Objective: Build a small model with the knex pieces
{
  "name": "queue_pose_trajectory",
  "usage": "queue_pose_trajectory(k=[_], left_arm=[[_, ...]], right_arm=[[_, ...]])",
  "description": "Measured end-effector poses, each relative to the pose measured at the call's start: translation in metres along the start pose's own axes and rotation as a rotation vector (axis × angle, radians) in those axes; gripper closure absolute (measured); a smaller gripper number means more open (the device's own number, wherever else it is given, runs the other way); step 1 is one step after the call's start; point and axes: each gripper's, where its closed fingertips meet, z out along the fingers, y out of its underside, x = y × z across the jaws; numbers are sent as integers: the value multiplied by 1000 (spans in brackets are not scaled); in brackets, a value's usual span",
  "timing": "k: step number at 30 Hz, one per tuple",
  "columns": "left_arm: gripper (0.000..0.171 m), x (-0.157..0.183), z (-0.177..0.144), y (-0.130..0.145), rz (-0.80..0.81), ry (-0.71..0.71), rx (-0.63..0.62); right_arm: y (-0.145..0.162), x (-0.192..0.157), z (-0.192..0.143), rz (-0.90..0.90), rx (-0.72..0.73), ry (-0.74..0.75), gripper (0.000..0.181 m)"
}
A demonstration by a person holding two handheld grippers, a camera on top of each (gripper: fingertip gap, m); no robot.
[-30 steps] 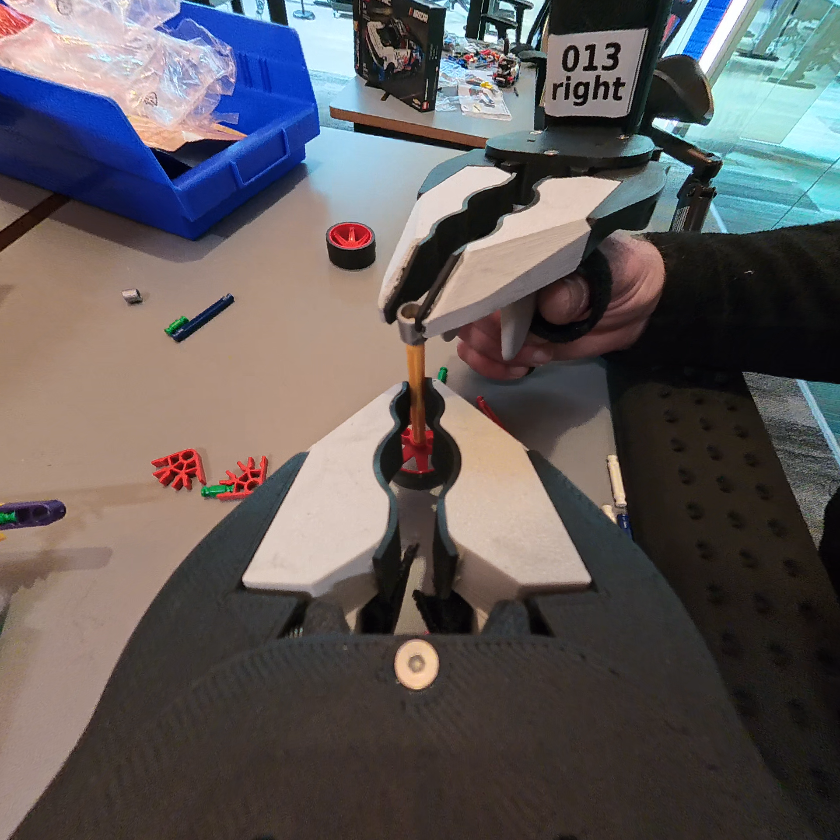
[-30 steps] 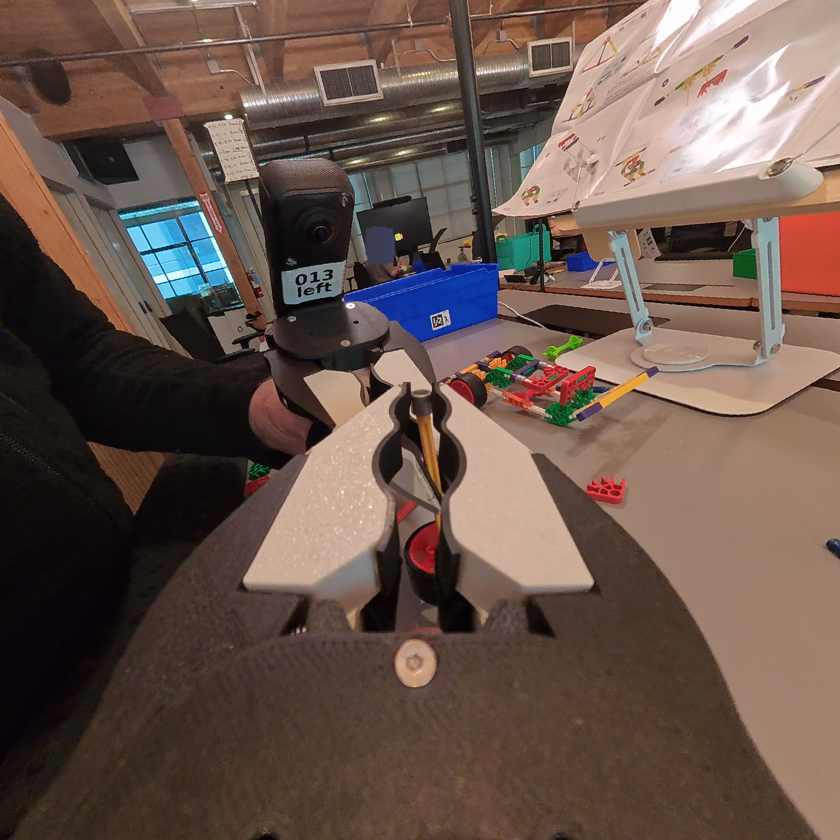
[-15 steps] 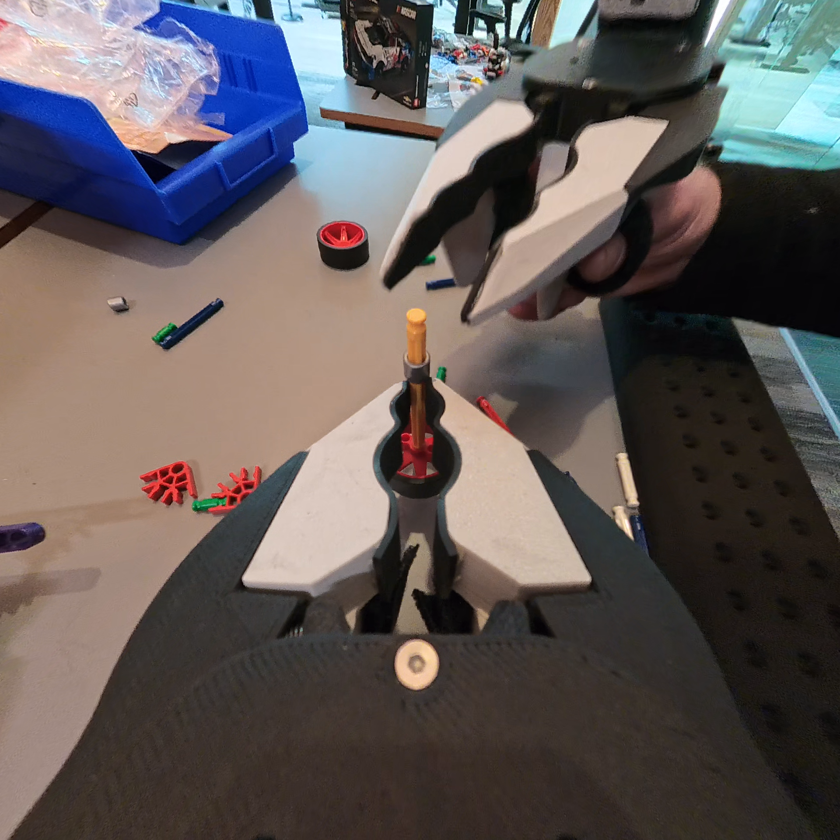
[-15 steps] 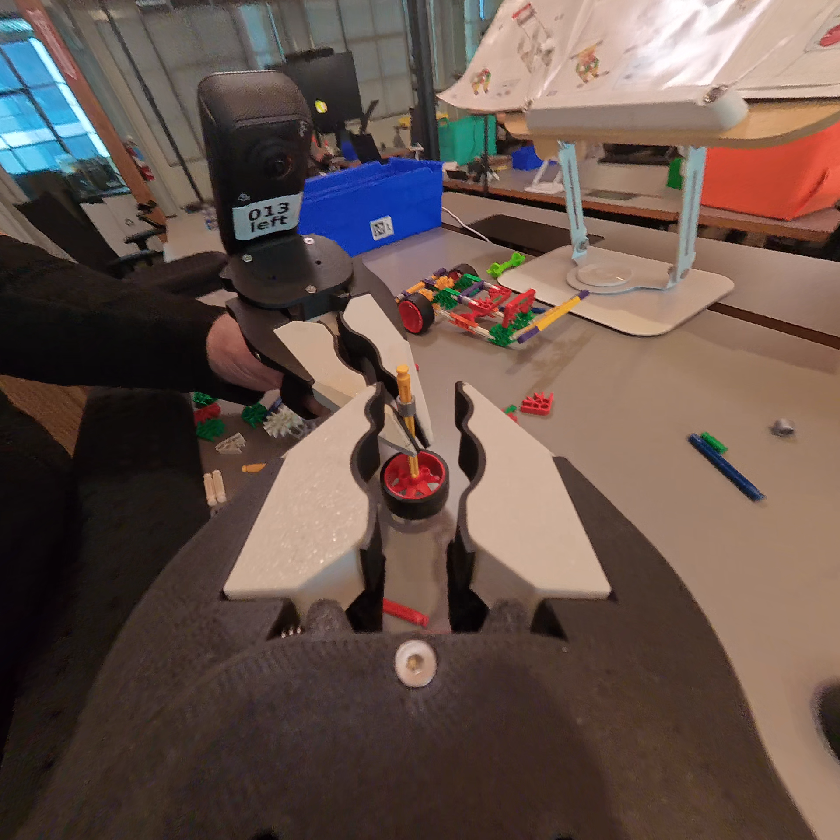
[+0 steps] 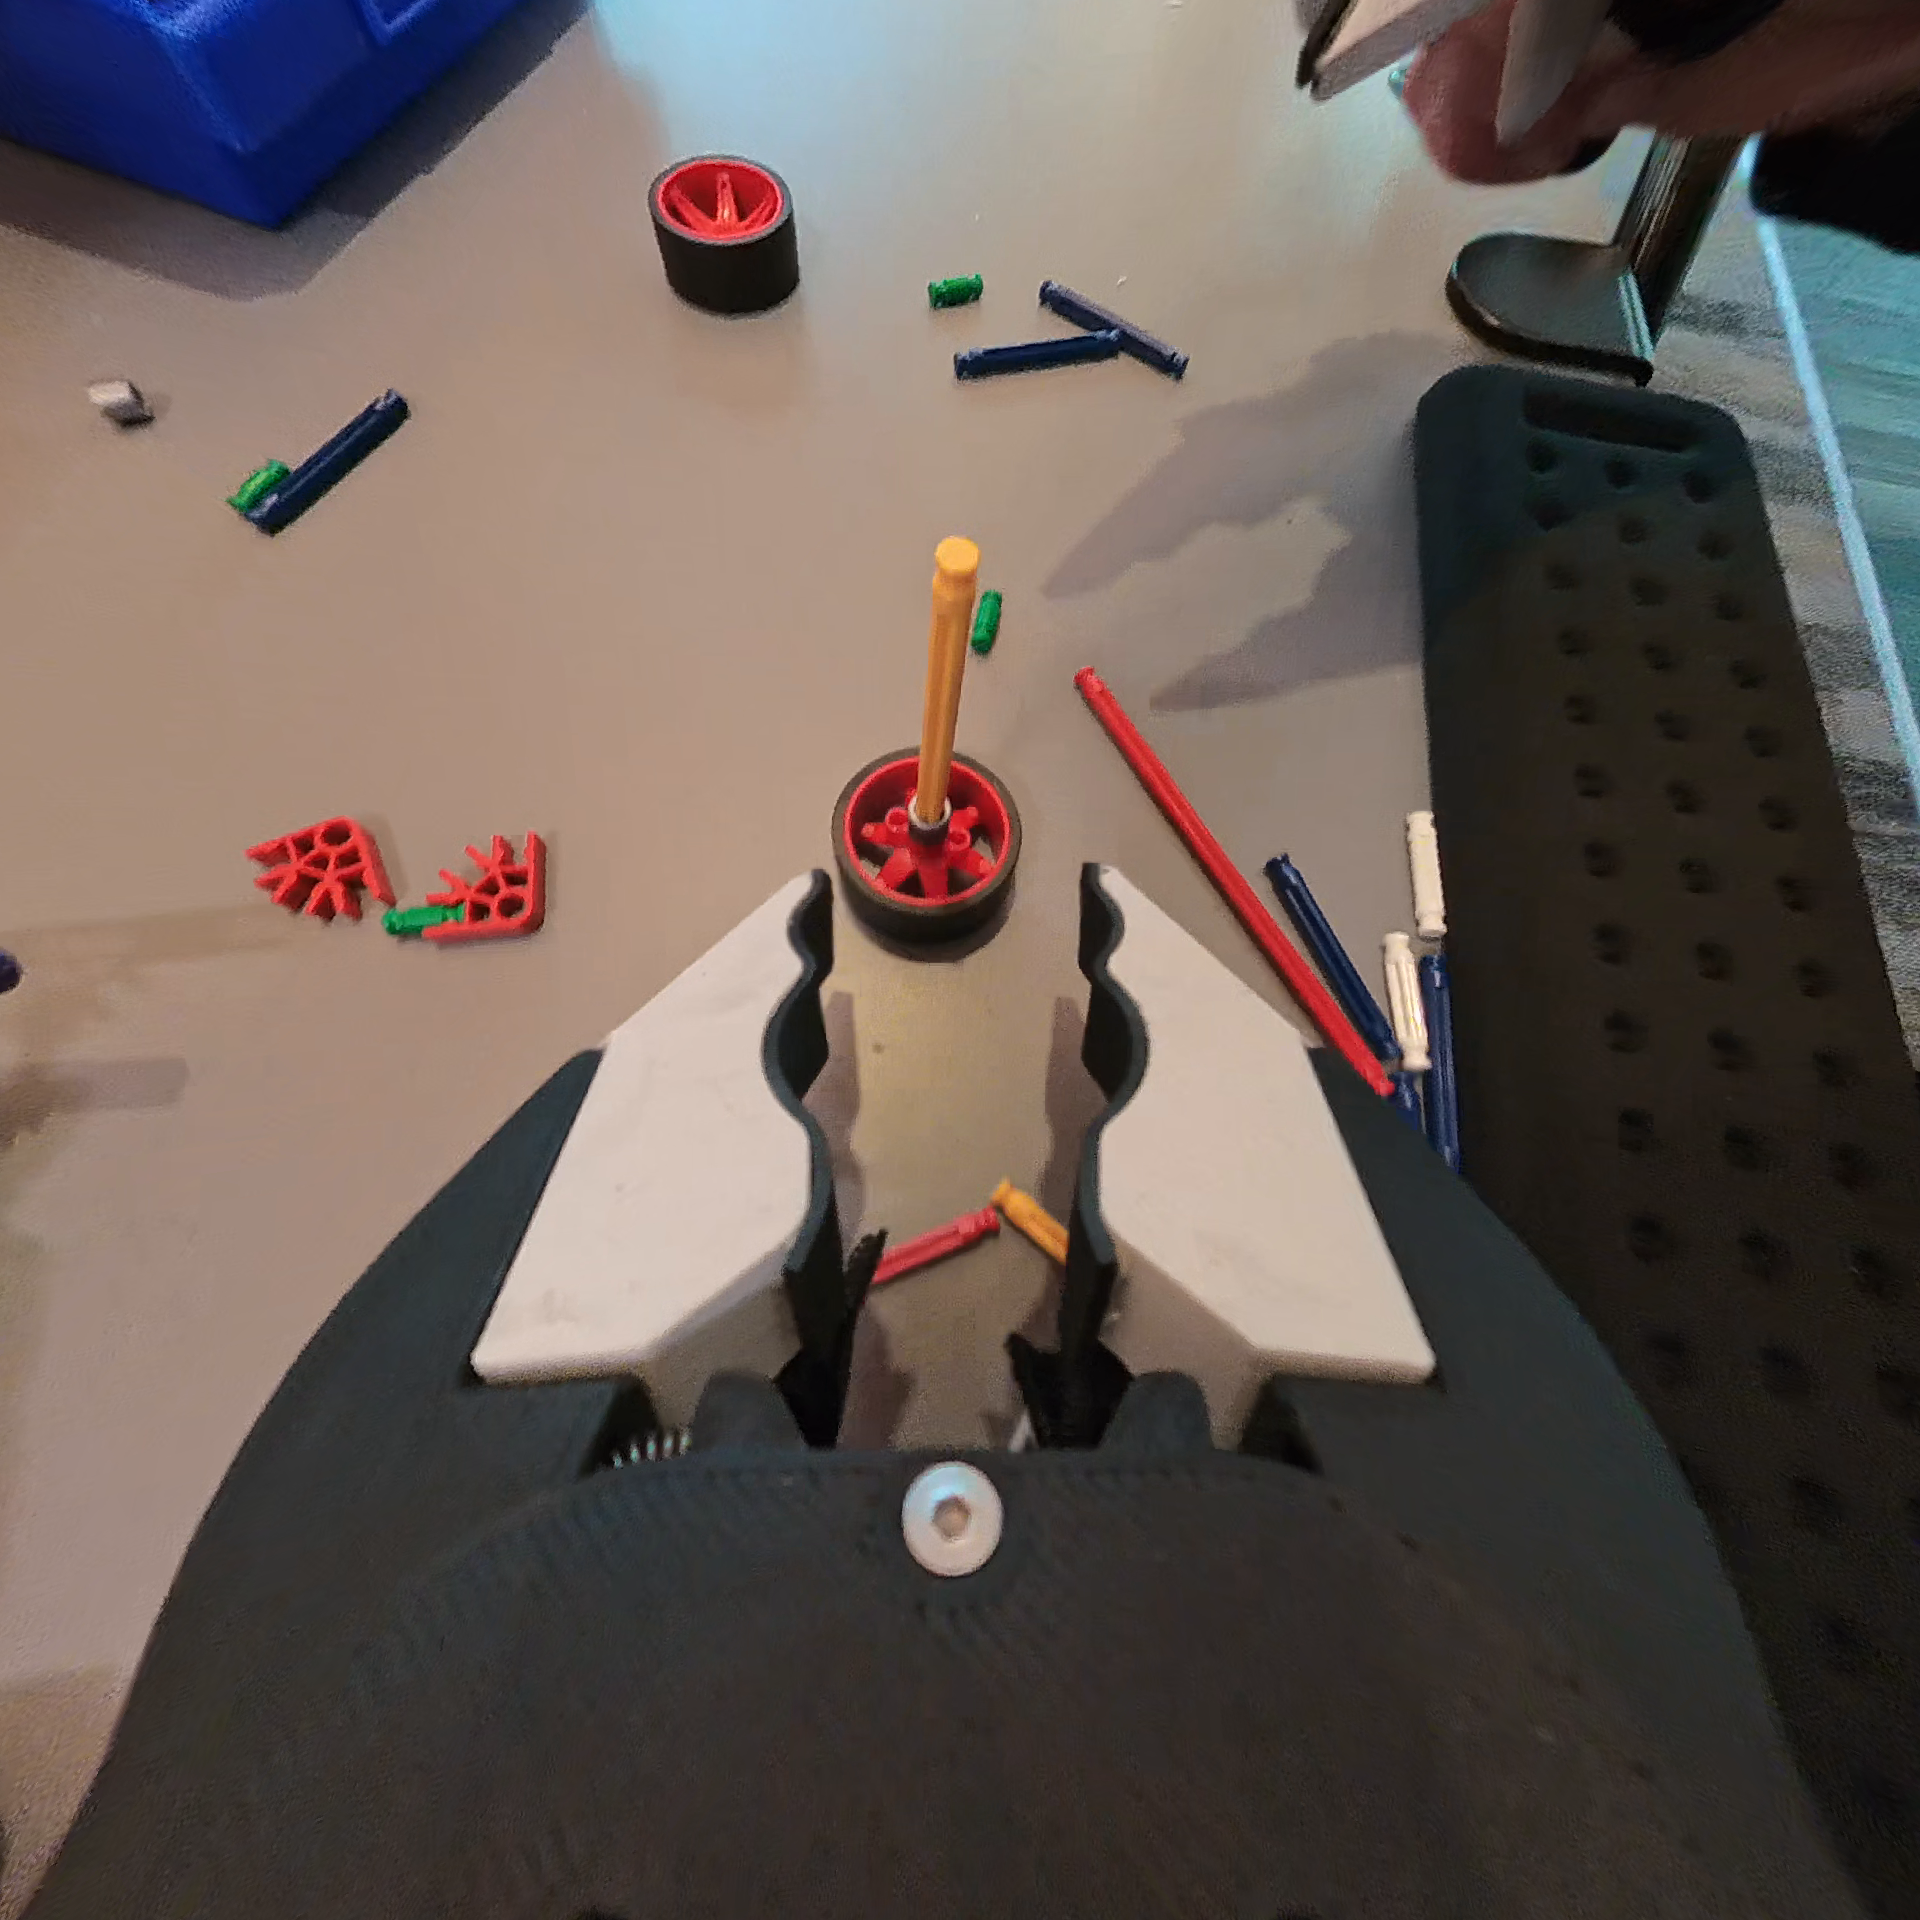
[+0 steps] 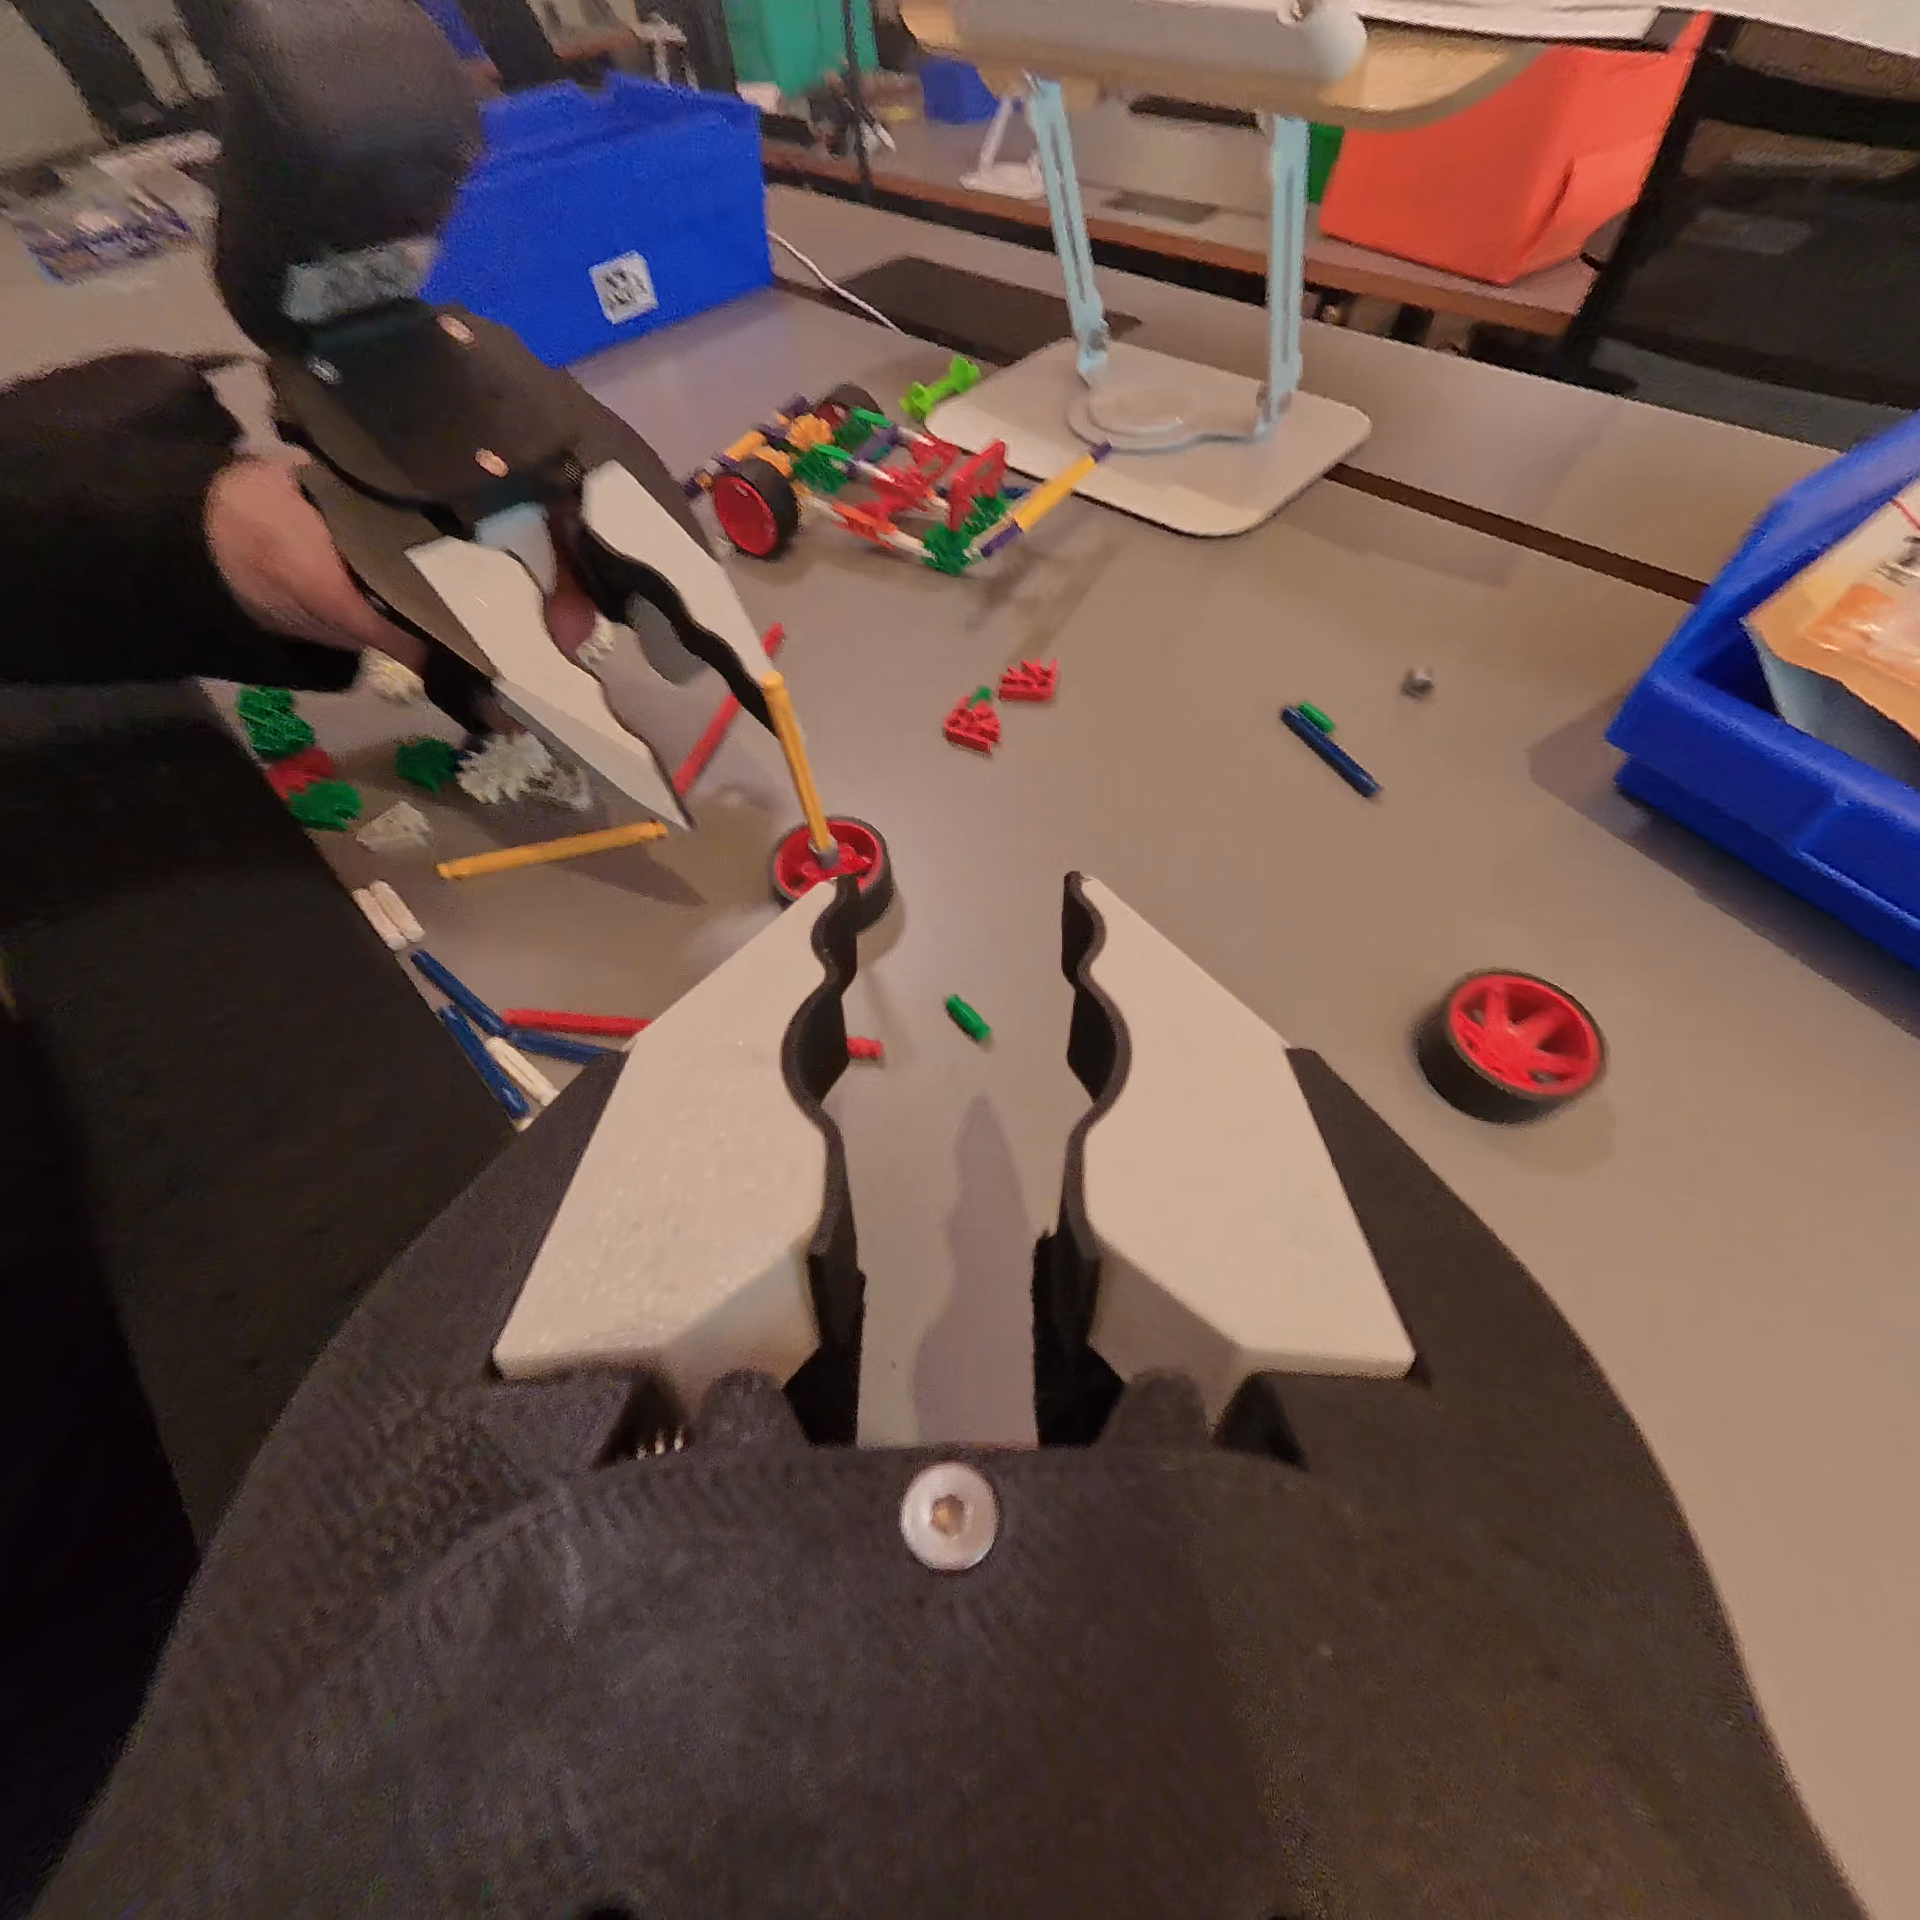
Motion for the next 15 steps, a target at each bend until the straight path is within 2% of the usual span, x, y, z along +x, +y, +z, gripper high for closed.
queue_pose_trajectory(k=[8, 10, 15], left_arm=[[128, -2, -47, 27, -1, -94, -51], [133, 1, -57, 34, -5, -107, -56], [131, 4, -77, 48, -58, -142, -49]], right_arm=[[32, 60, -50, 58, -183, 278, 147], [39, 65, -49, 54, -243, 298, 146], [43, 76, -25, 12, -337, 329, 135]])
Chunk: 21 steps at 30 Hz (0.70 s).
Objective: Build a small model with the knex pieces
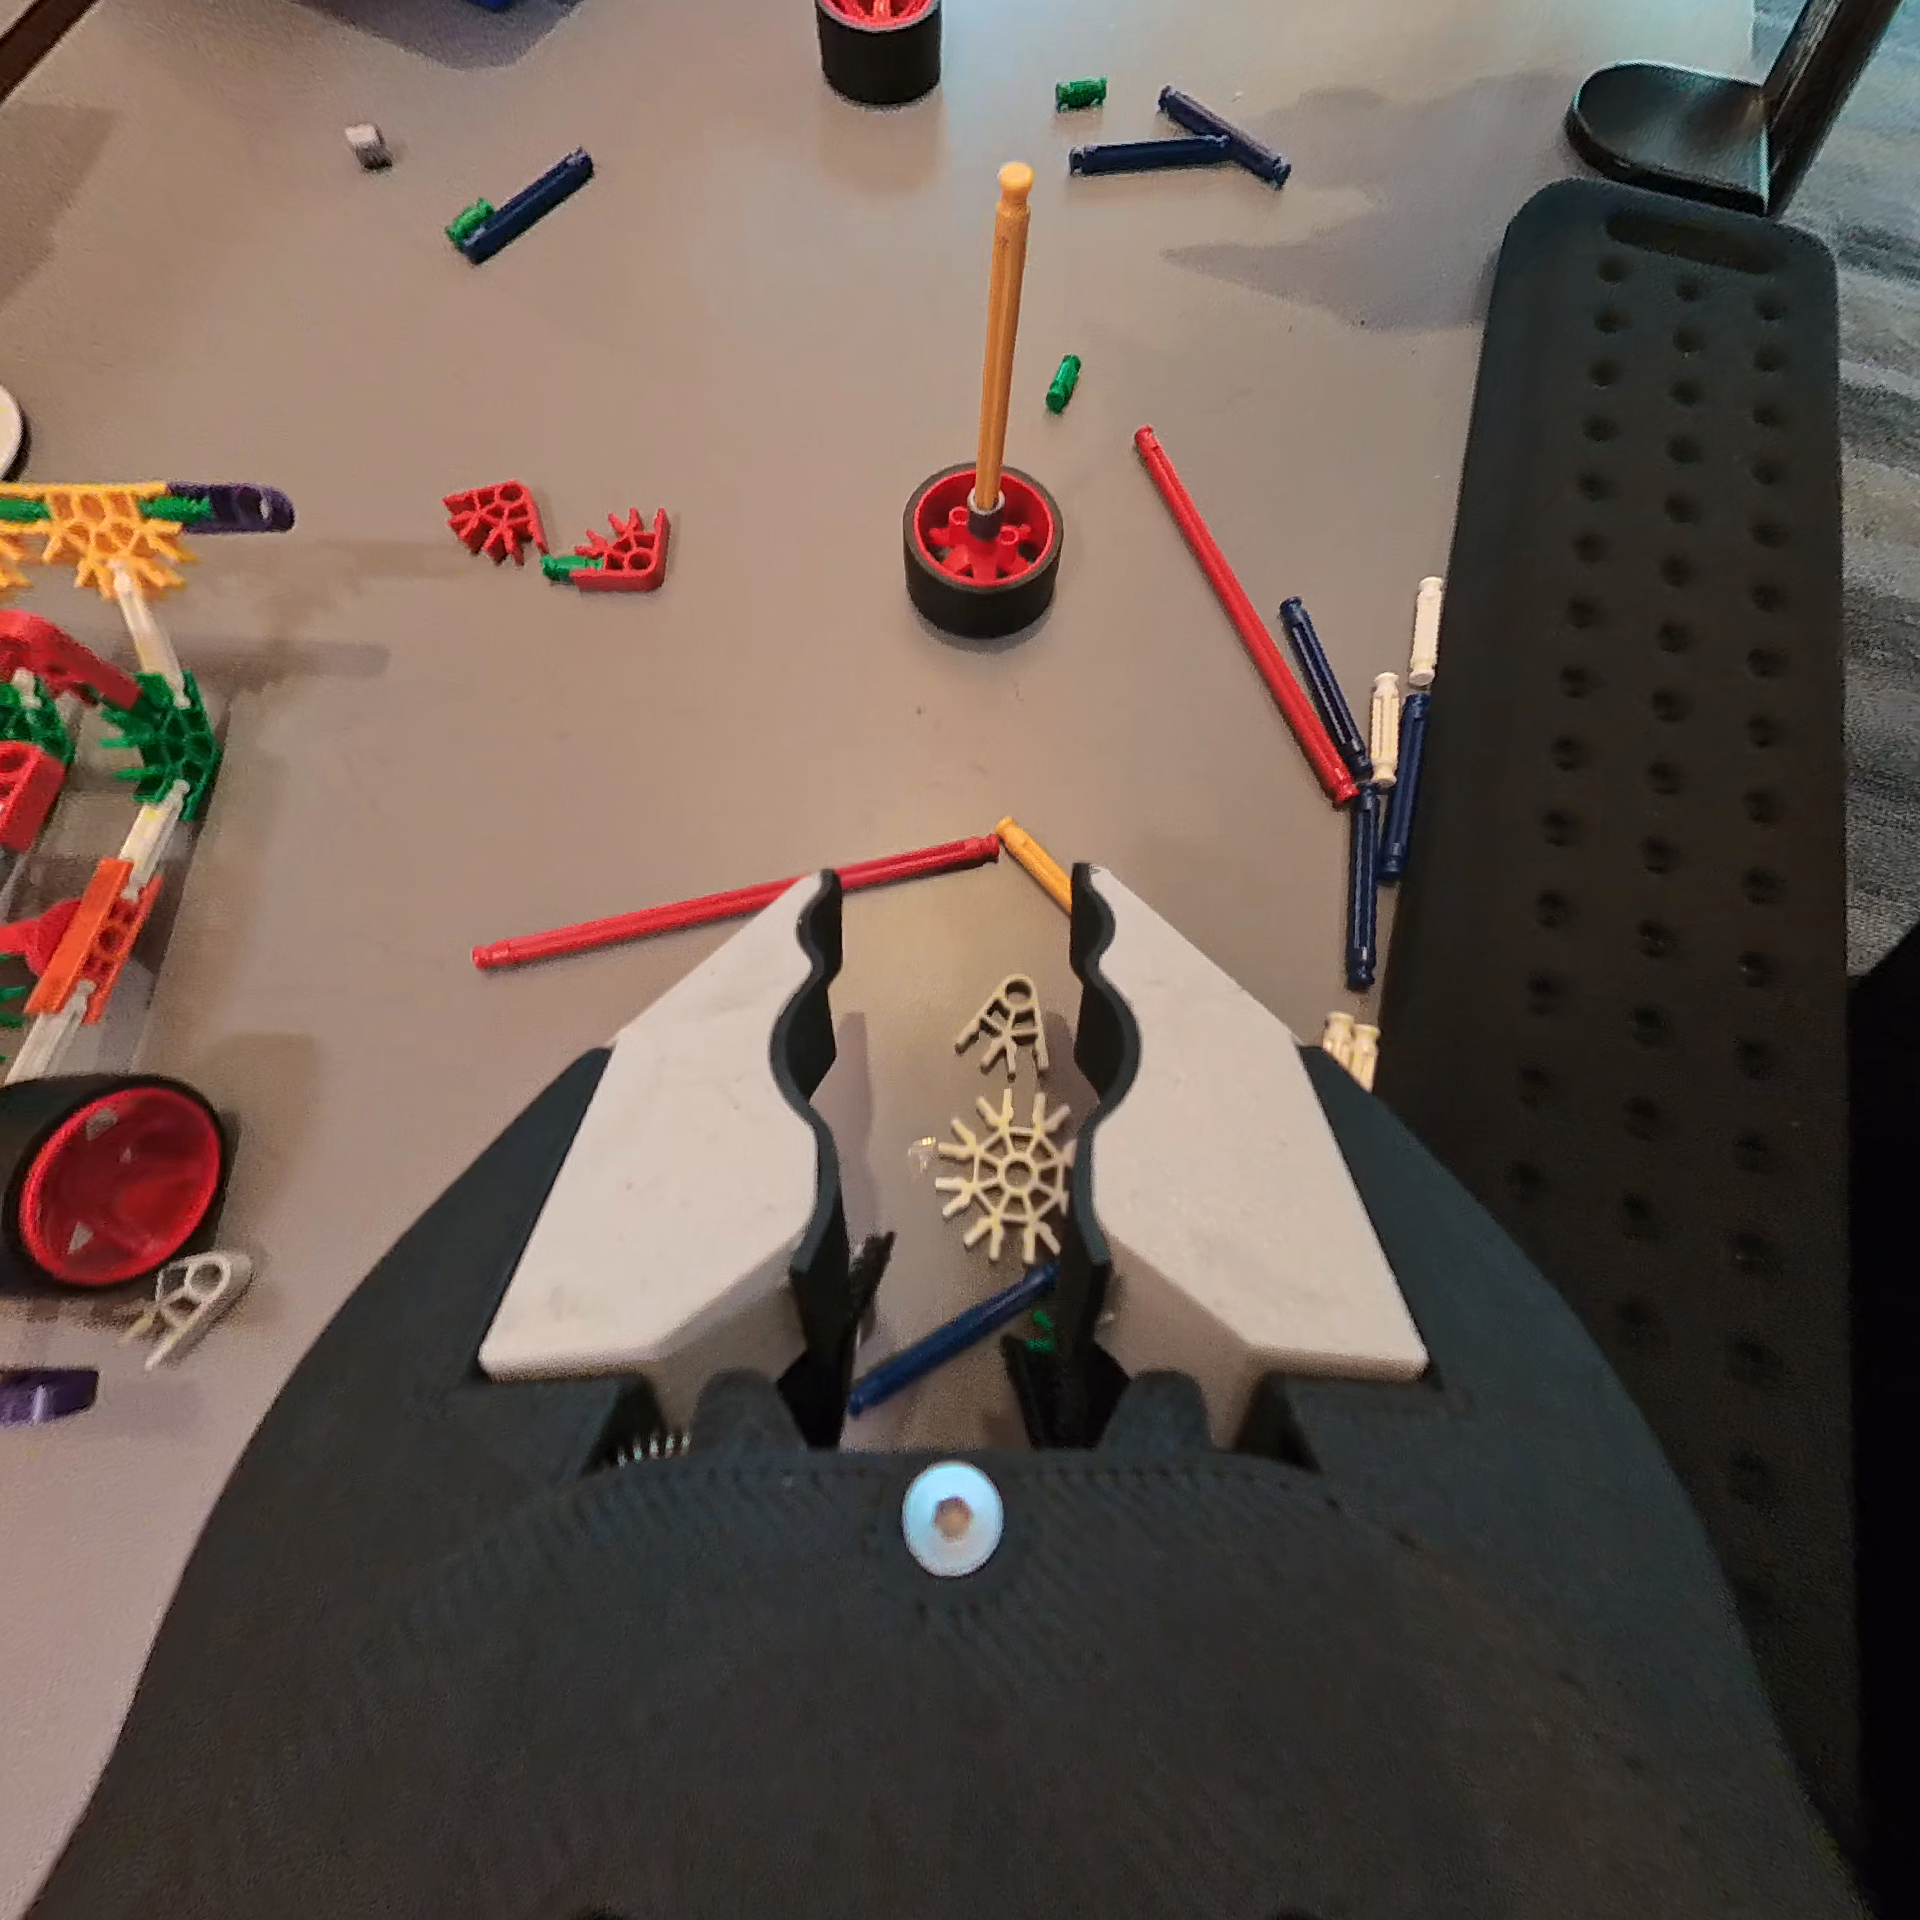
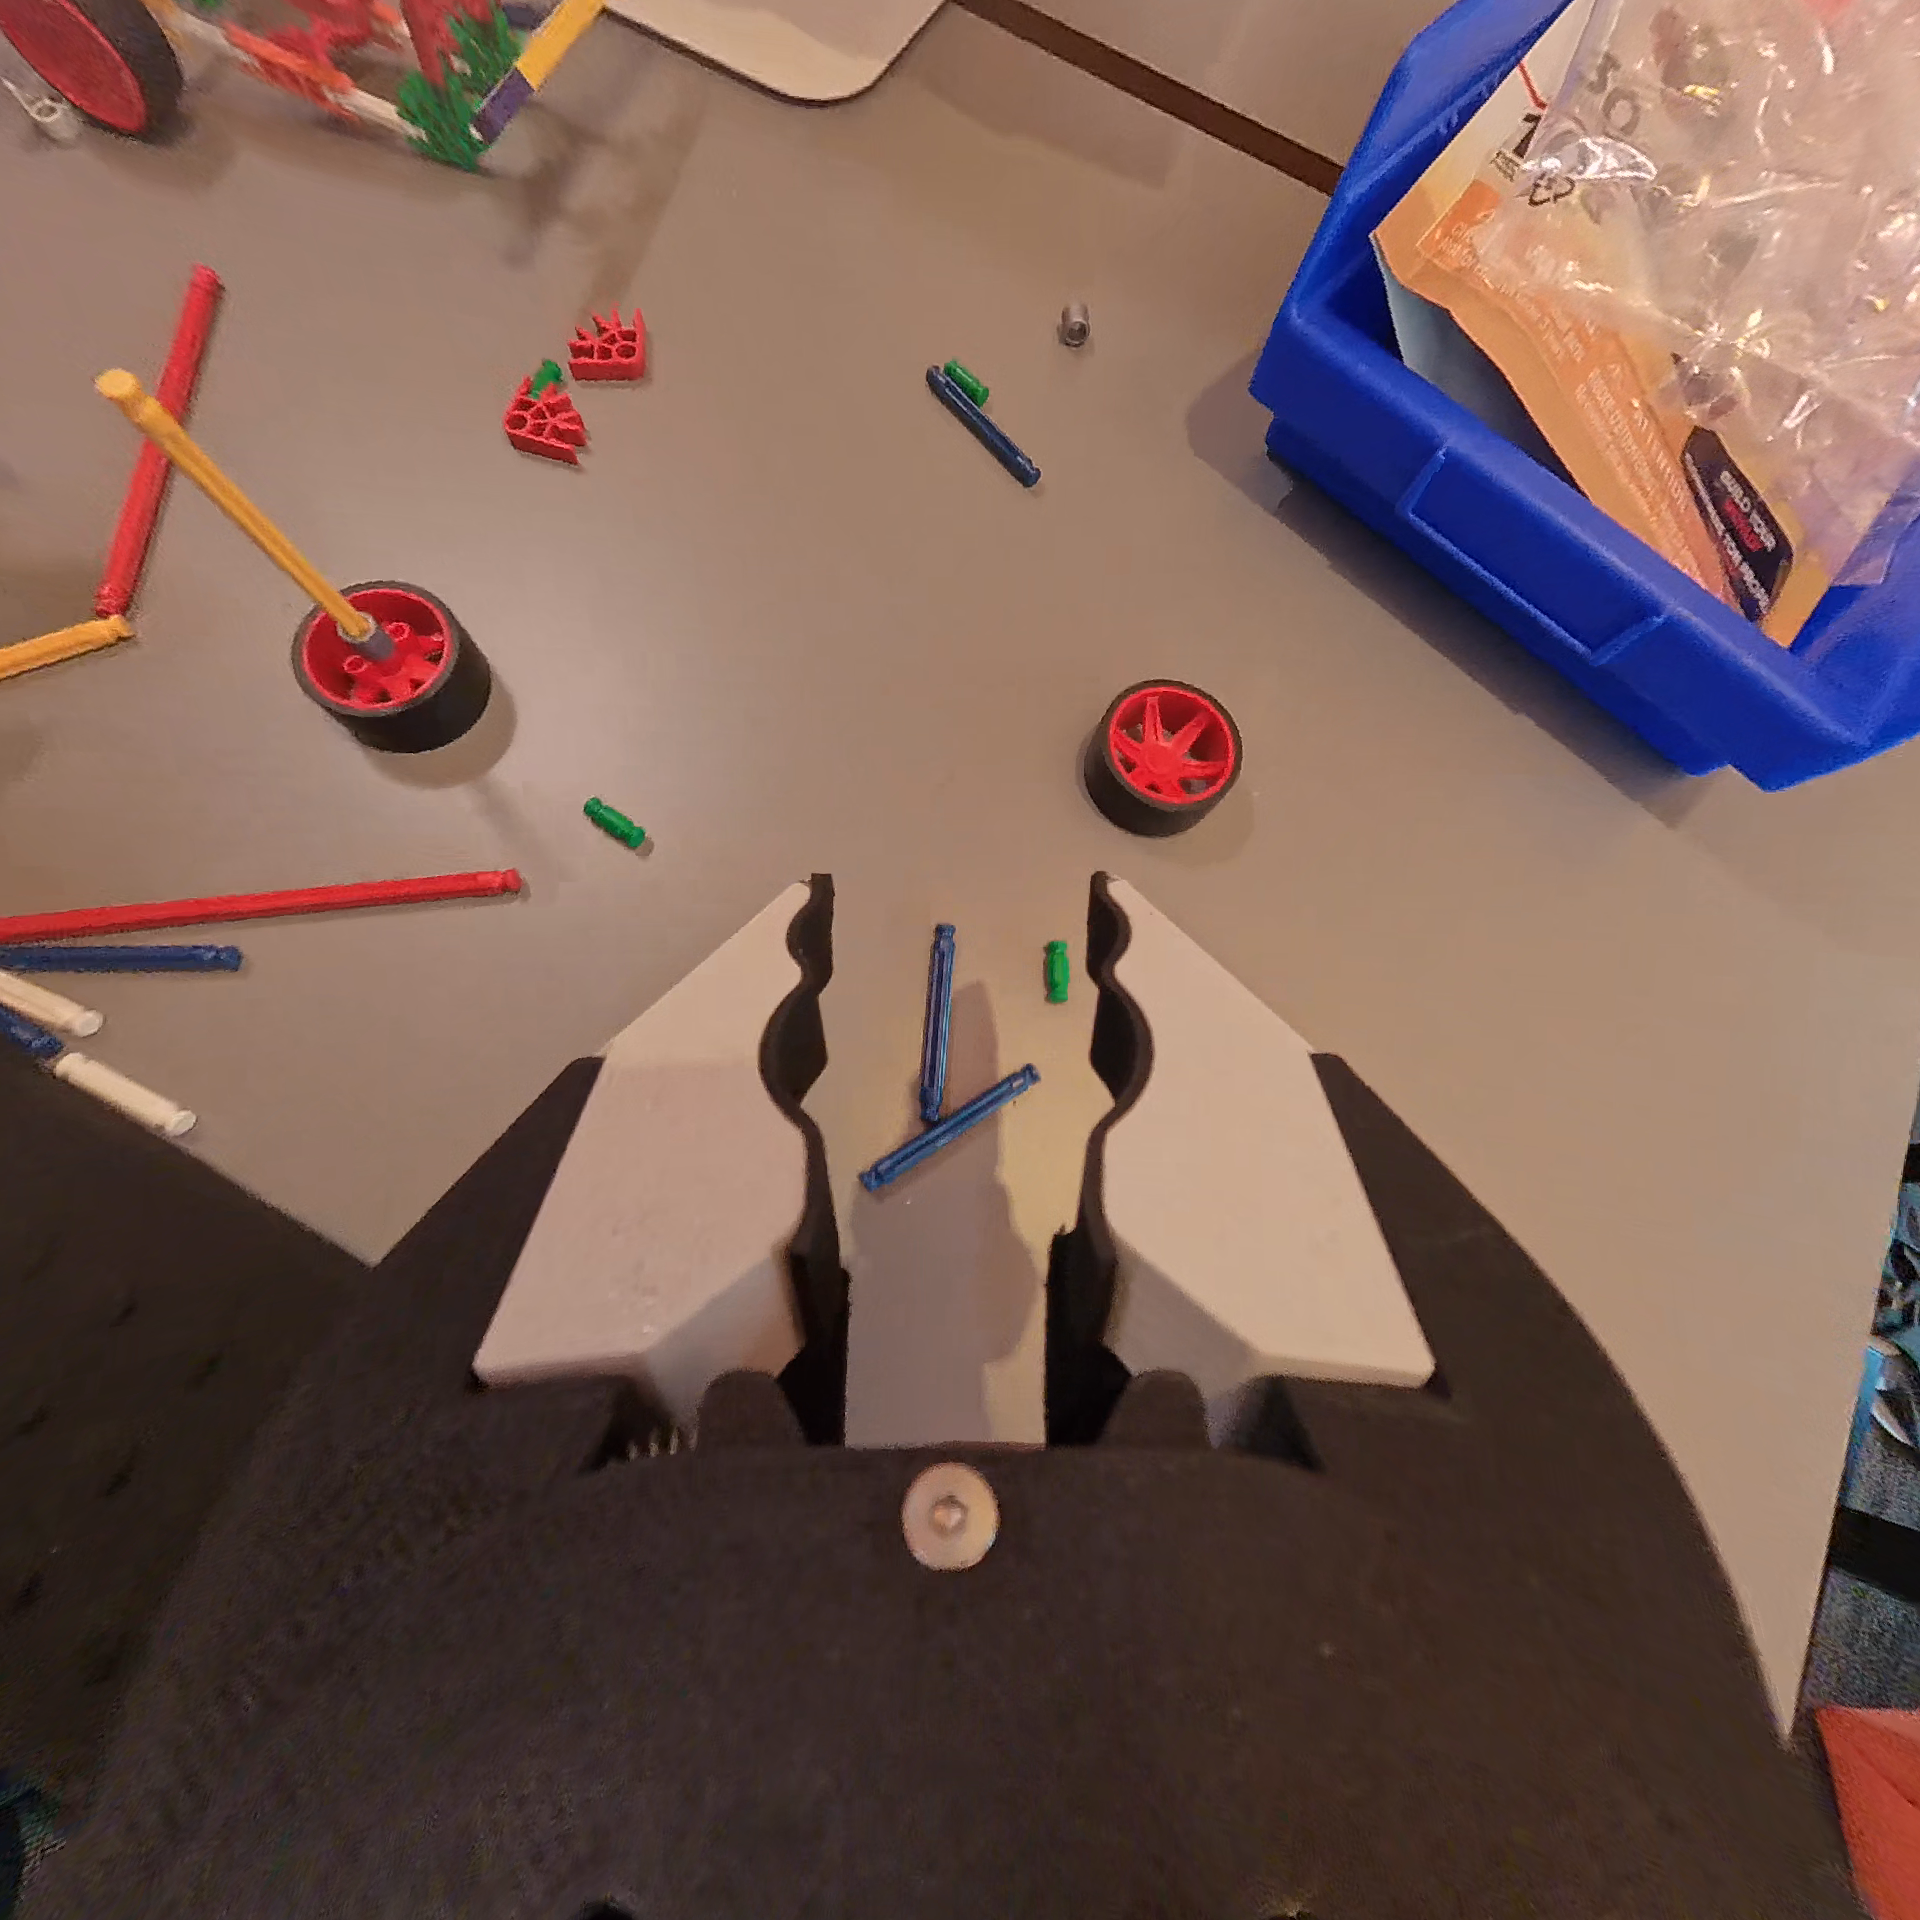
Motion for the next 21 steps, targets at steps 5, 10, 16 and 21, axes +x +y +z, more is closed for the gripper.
queue_pose_trajectory(k=[5, 10, 16, 21], left_arm=[[129, -3, -20, 9, -30, -46, 11], [127, -14, -53, 27, -73, -130, 2], [128, -25, -98, 63, -169, -230, -9], [128, -23, -120, 91, -225, -273, -32]], right_arm=[[-26, -3, 20, -25, 11, -27, 128], [-47, -3, 25, -32, 33, -28, 126], [-42, 46, 7, 136, 44, 61, 129], [-16, 63, -8, 178, -42, 86, 140]])
